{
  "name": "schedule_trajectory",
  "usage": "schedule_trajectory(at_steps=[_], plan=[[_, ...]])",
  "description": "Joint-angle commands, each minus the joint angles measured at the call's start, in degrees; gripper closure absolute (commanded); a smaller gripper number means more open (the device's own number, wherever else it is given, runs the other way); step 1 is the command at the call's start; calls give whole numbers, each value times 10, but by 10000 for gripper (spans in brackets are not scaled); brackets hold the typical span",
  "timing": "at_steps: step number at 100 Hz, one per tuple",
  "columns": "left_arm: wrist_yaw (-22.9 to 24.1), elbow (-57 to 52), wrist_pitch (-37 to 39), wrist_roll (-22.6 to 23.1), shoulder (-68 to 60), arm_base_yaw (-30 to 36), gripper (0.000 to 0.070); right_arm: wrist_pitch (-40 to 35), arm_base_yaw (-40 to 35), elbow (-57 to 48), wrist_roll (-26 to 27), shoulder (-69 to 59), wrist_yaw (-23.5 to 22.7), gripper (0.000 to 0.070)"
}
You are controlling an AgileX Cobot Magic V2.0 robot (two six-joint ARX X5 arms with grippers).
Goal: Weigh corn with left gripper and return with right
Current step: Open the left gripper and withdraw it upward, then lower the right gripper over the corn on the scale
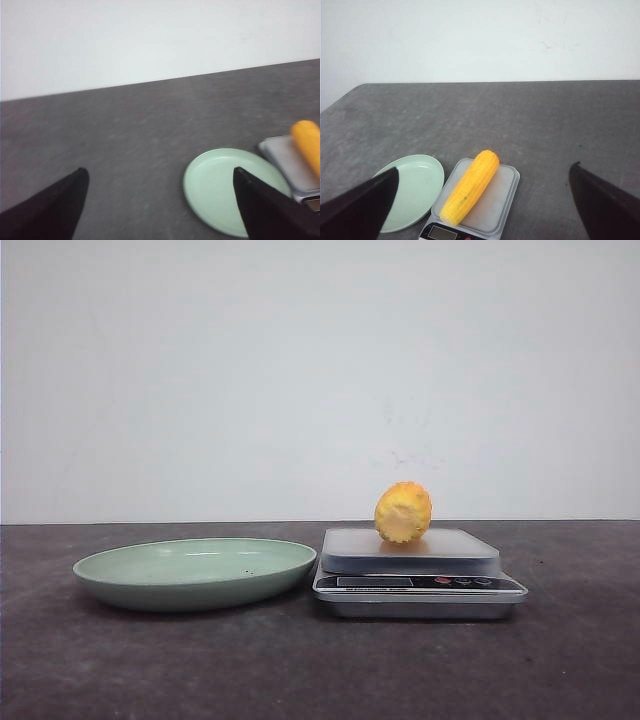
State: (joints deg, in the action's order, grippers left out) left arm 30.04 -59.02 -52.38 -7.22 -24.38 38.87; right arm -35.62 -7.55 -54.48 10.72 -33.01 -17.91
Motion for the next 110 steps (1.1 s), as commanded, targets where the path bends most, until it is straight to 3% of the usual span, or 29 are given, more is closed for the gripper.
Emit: schedule_trajectory(at_steps=[1,12,39,60,91,110], plan=[[7,-3,-19,-45,30,3,145,1,-3,-7,-7,-2,0,0],[17,-3,-76,-85,81,3,149,-1,-9,-7,-7,-7,2,0],[30,-3,-153,-113,147,3,150,-3,-26,-7,-7,-35,5,0],[14,-3,-153,-117,148,4,150,25,-73,-7,10,-106,26,0],[-1,-3,-153,-121,148,4,149,113,-193,-7,49,-286,124,0],[-19,-3,-154,-116,148,4,150,166,-219,-7,67,-398,137,0]])
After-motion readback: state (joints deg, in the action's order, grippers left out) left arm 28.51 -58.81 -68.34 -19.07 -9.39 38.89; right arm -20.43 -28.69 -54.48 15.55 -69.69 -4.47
